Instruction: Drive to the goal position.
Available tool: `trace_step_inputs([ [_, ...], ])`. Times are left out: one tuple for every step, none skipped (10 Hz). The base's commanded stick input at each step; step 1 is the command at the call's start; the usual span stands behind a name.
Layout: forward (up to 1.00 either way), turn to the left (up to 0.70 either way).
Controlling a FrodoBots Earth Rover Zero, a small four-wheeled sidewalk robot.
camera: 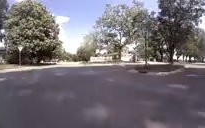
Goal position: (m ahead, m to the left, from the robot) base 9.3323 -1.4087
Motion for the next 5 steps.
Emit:
trace_step_inputs([
  [1.00,0.00],
  [1.00,0.00],
  [1.00,0.00],
  [1.00,0.00],
  [1.00,0.00],
])
